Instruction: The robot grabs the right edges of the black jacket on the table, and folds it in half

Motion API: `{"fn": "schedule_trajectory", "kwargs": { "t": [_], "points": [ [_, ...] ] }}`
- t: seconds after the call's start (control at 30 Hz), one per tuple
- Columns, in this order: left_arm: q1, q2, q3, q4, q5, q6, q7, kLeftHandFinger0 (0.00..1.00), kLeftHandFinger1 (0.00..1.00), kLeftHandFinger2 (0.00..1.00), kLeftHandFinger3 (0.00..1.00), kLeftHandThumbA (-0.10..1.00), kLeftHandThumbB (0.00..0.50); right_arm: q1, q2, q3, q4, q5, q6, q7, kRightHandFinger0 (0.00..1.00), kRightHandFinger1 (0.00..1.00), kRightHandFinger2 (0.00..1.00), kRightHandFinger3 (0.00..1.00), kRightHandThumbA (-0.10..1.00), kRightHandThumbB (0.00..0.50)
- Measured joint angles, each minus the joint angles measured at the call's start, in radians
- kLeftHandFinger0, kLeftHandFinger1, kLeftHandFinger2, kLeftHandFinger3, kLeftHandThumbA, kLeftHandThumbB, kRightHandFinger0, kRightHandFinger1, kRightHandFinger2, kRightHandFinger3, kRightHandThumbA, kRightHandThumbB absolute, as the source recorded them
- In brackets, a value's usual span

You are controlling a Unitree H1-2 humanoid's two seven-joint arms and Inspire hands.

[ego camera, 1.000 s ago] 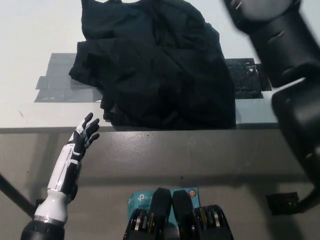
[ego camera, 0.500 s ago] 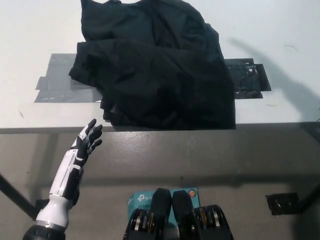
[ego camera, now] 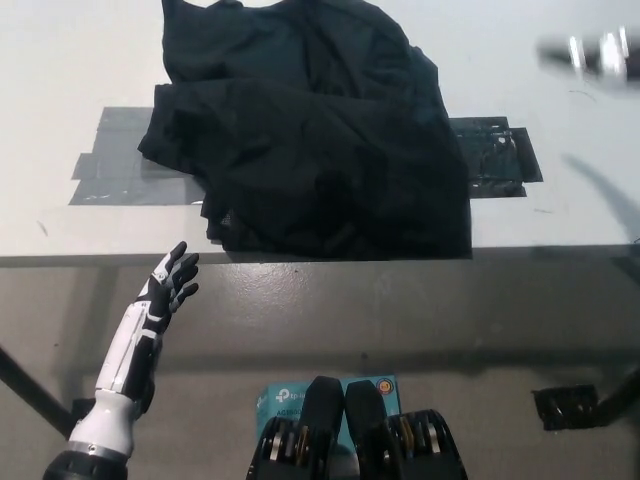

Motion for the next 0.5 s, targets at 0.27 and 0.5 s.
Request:
{"fn": "schedule_trajectory", "kwargs": {
  "t": [0.27,0.5],
  "points": [
    [0.001,0.007,0.007,0.028,0.0,-0.001,0.0,1.0,1.0,1.0,1.0,1.0,0.207,0.48,0.139,-0.031,-0.19,0.036,-0.088,-0.006,1.0,1.0,1.0,1.0,1.0,0.331],
    [0.012,0.012,0.007,0.032,-0.001,-0.006,0.0,1.0,1.0,1.0,1.0,1.0,0.197,0.603,0.236,-0.014,-0.113,0.039,-0.195,-0.017,1.0,1.0,1.0,1.0,0.98,0.191]
  ]
}}
